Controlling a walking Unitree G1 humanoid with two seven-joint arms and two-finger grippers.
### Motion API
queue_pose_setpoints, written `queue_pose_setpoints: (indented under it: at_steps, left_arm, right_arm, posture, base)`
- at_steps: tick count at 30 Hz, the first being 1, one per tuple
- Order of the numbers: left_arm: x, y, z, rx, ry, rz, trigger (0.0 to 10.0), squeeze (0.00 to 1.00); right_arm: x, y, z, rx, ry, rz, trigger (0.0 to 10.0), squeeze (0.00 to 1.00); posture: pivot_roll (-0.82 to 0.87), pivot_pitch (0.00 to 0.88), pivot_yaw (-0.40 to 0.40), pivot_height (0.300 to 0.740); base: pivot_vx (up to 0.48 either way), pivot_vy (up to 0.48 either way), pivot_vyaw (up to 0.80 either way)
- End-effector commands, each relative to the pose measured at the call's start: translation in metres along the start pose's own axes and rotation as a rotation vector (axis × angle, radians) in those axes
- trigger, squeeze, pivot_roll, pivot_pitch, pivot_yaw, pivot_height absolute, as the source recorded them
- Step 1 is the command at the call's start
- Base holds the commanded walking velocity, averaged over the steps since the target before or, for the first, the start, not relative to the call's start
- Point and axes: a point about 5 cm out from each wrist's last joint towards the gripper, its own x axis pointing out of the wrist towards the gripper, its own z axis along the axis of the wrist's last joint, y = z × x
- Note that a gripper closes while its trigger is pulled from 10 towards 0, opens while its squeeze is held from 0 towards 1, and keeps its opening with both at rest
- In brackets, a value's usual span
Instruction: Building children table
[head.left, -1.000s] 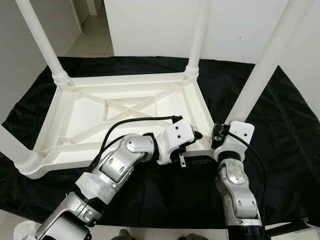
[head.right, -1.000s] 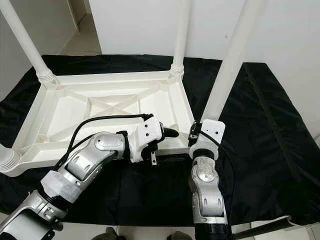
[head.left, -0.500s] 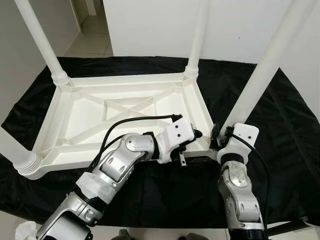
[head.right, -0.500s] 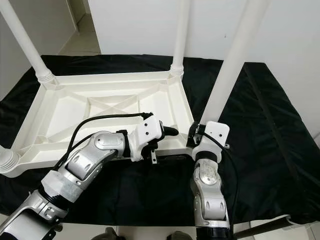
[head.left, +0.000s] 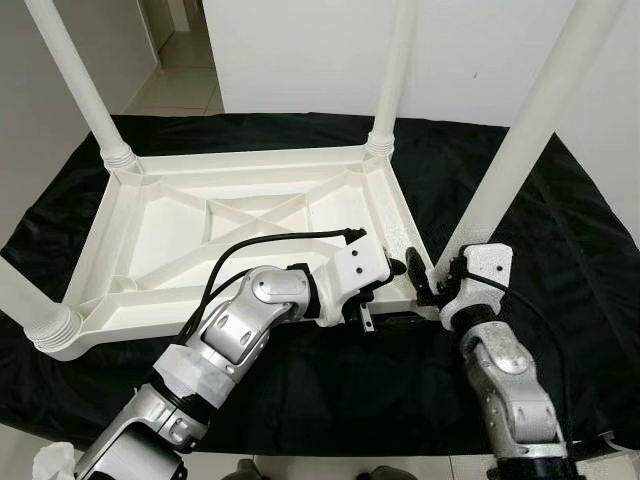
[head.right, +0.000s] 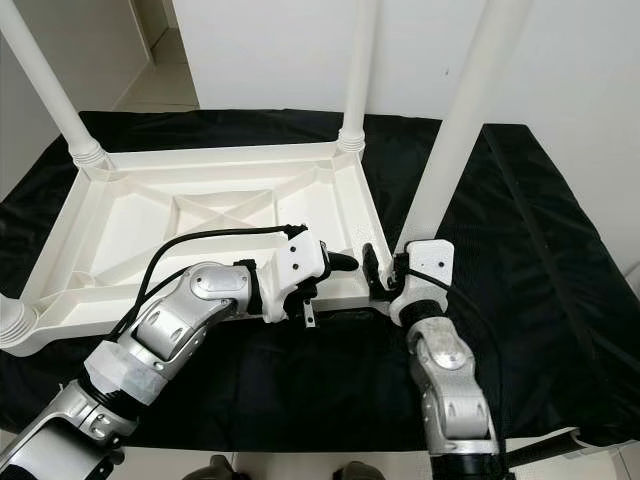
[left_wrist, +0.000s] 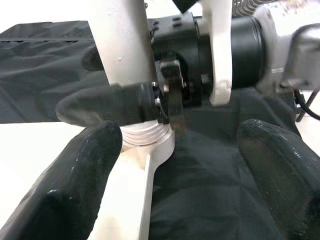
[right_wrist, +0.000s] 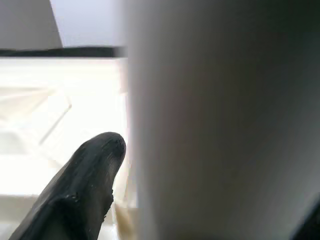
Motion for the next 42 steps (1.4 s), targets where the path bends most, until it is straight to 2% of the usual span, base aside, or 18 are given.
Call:
queue_pose_setpoints:
  at_steps: [1, 6, 9, 10, 11, 12, 13, 14, 15, 16, 17, 25, 26, 27, 28, 35, 37, 42]
  left_arm:
    - [-0.001, 0.002, -0.001, 0.001, 0.007, -0.002, 10.0, 0.00]
    - [-0.001, 0.002, 0.000, 0.001, 0.006, 0.004, 10.0, 0.00]
    - [-0.002, 0.002, 0.000, 0.002, 0.005, 0.006, 10.0, 0.00]
    - [-0.002, 0.003, 0.000, 0.003, 0.005, 0.007, 10.0, 0.00]
    - [-0.002, 0.003, 0.000, 0.003, 0.005, 0.007, 10.0, 0.00]
    - [-0.002, 0.003, 0.000, 0.003, 0.005, 0.008, 10.0, 0.00]
    - [-0.002, 0.003, 0.001, 0.003, 0.006, 0.008, 10.0, 0.00]
    - [-0.002, 0.003, 0.001, 0.004, 0.006, 0.007, 10.0, 0.00]
    - [-0.002, 0.003, 0.001, 0.004, 0.005, 0.006, 10.0, 0.00]
    - [-0.002, 0.003, 0.001, 0.004, 0.005, 0.006, 10.0, 0.00]
    - [-0.002, 0.003, 0.001, 0.005, 0.005, 0.005, 10.0, 0.00]
    - [0.000, 0.001, 0.002, 0.007, 0.003, -0.009, 10.0, 0.00]
    - [0.000, 0.001, 0.002, 0.007, 0.003, -0.010, 10.0, 0.00]
    - [0.000, 0.001, 0.001, 0.007, 0.003, -0.011, 10.0, 0.00]
    - [0.000, 0.000, 0.001, 0.006, 0.003, -0.013, 10.0, 0.00]
    - [0.000, 0.001, -0.001, -0.006, 0.000, 0.004, 10.0, 0.00]
    - [0.000, 0.006, -0.002, -0.026, -0.008, 0.033, 10.0, 0.00]
    - [0.000, 0.008, -0.005, -0.039, -0.004, 0.041, 10.0, 0.00]
  right_arm:
    - [0.001, -0.003, -0.001, 0.020, 0.008, 0.036, 10.0, 0.00]
    - [0.001, -0.007, -0.005, -0.062, 0.035, 0.173, 10.0, 0.00]
    - [-0.001, -0.008, -0.007, -0.064, 0.048, 0.217, 10.0, 0.00]
    - [-0.002, -0.010, -0.008, -0.068, 0.055, 0.224, 6.7, 0.00]
    - [-0.002, -0.010, -0.008, -0.068, 0.055, 0.224, 6.7, 0.00]
    - [-0.002, -0.012, -0.010, -0.070, 0.064, 0.234, 5.4, 0.00]
    - [-0.003, -0.014, -0.012, -0.074, 0.069, 0.243, 3.0, 0.00]
    - [-0.004, -0.015, -0.013, -0.071, 0.075, 0.255, 2.8, 0.00]
    - [-0.004, -0.016, -0.014, -0.069, 0.078, 0.264, 0.8, 0.00]
    - [-0.004, -0.016, -0.014, -0.069, 0.078, 0.264, 0.8, 0.00]
    - [-0.005, -0.016, -0.015, -0.068, 0.079, 0.273, 0.0, 0.00]
    - [-0.007, -0.019, -0.018, -0.064, 0.089, 0.292, 0.0, 0.00]
    - [-0.008, -0.018, -0.018, -0.059, 0.089, 0.285, 0.7, 0.00]
    - [-0.008, -0.018, -0.018, -0.055, 0.089, 0.280, 0.7, 0.00]
    - [-0.008, -0.018, -0.018, -0.047, 0.088, 0.269, 10.0, 0.00]
    - [-0.006, -0.018, -0.017, 0.015, 0.079, 0.153, 10.0, 0.00]
    - [-0.004, -0.017, -0.016, 0.022, 0.078, 0.026, 10.0, 0.00]
    - [-0.005, -0.013, -0.015, 0.041, 0.069, -0.059, 10.0, 0.00]
  posture:
    - [-0.06, 0.000, 0.010, 0.740]
    - [-0.05, 0.000, 0.007, 0.740]
    - [-0.05, 0.000, 0.007, 0.740]
    - [-0.04, 0.000, 0.007, 0.740]
    - [-0.04, 0.000, 0.007, 0.740]
    - [-0.04, 0.000, 0.008, 0.740]
    - [-0.04, 0.000, 0.008, 0.740]
    - [-0.04, 0.000, 0.010, 0.740]
    - [-0.04, 0.000, 0.011, 0.740]
    - [-0.04, 0.000, 0.011, 0.740]
    - [-0.04, 0.000, 0.013, 0.740]
    - [-0.05, 0.000, 0.019, 0.740]
    - [-0.05, 0.000, 0.018, 0.740]
    - [-0.05, 0.000, 0.018, 0.740]
    - [-0.05, 0.000, 0.017, 0.740]
    - [-0.06, 0.000, 0.015, 0.740]
    - [-0.07, 0.000, 0.019, 0.740]
    - [-0.08, 0.000, 0.025, 0.740]
  base:
    - [0.000, 0.000, 0.00]
    - [0.000, 0.000, 0.00]
    - [0.000, 0.000, 0.00]
    - [0.000, 0.000, 0.00]
    - [0.000, 0.000, 0.00]
    - [0.000, 0.000, 0.00]
    - [0.000, 0.000, 0.00]
    - [0.000, 0.000, 0.00]
    - [0.000, 0.000, 0.00]
    - [0.000, 0.000, 0.00]
    - [0.000, 0.000, 0.00]
    - [0.000, 0.000, 0.00]
    - [0.000, 0.000, 0.00]
    - [0.000, 0.000, 0.00]
    - [0.000, 0.000, 0.00]
    - [0.000, 0.000, 0.00]
    - [0.000, 0.000, 0.00]
    - [0.000, 0.000, 0.00]
